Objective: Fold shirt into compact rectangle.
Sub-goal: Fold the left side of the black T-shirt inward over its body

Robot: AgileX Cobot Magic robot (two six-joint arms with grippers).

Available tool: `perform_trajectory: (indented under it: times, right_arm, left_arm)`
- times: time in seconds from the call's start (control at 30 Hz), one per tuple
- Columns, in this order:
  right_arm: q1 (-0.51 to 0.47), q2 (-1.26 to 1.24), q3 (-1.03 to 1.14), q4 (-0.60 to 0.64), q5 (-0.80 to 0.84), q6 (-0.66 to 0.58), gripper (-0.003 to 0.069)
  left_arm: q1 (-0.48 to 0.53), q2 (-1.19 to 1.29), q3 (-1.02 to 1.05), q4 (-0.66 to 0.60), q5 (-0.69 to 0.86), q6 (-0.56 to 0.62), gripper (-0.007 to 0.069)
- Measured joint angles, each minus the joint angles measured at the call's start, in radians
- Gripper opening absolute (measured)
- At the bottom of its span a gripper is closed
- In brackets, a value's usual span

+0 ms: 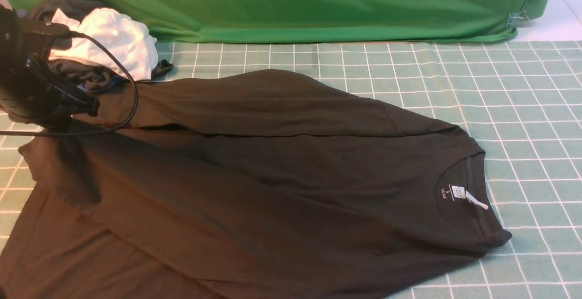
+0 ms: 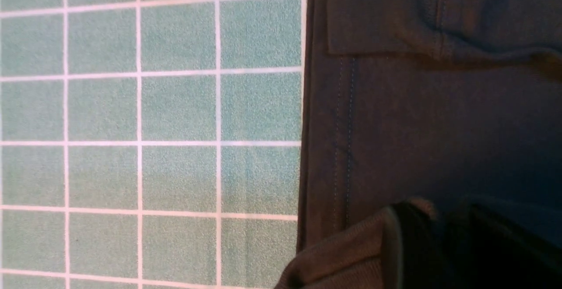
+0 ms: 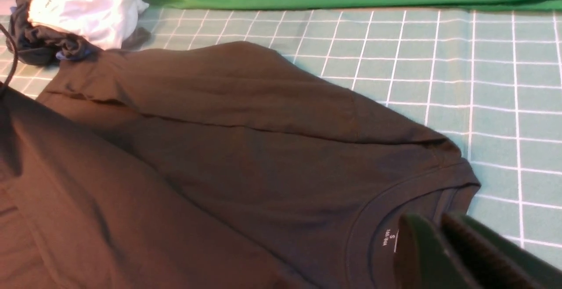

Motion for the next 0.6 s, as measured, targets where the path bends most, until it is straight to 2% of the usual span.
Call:
perform_trajectory:
  times: [0.1, 0.13, 0.2, 0.33, 0.4, 0.47, 0.6]
  right_arm:
    - [0.0, 0.019, -0.009, 0.0, 0.048, 0.001, 0.0059]
    - [0.0, 0.043, -0.026, -0.001, 0.096, 0.001, 0.006]
    - [0.0, 0.079, -0.067, -0.002, 0.179, 0.002, 0.006]
    - [0.0, 0.16, -0.144, -0.017, 0.292, 0.017, 0.0061]
    - [0.0, 0.186, -0.165, -0.029, 0.318, 0.027, 0.0061]
    - [0.0, 0.246, -0.181, -0.067, 0.34, 0.047, 0.0067]
    - [0.001, 0.359, -0.182, -0.12, 0.369, 0.053, 0.0096]
  left_arm:
    - [0.0, 0.0, 0.0, 0.012, -0.005, -0.013, 0.0251]
    - [0.0, 0.0, 0.0, 0.017, -0.004, -0.019, 0.0321]
    - [0.0, 0.0, 0.0, 0.018, 0.004, -0.025, 0.04]
    - [0.0, -0.005, -0.001, 0.018, 0.028, -0.072, 0.0487]
    - [0.0, -0.012, -0.001, 0.015, 0.04, -0.095, 0.049]
    - [0.0, -0.042, -0.001, -0.027, 0.081, -0.122, 0.0444]
    - [0.0, -0.113, -0.001, -0.168, 0.163, -0.067, 0.0201]
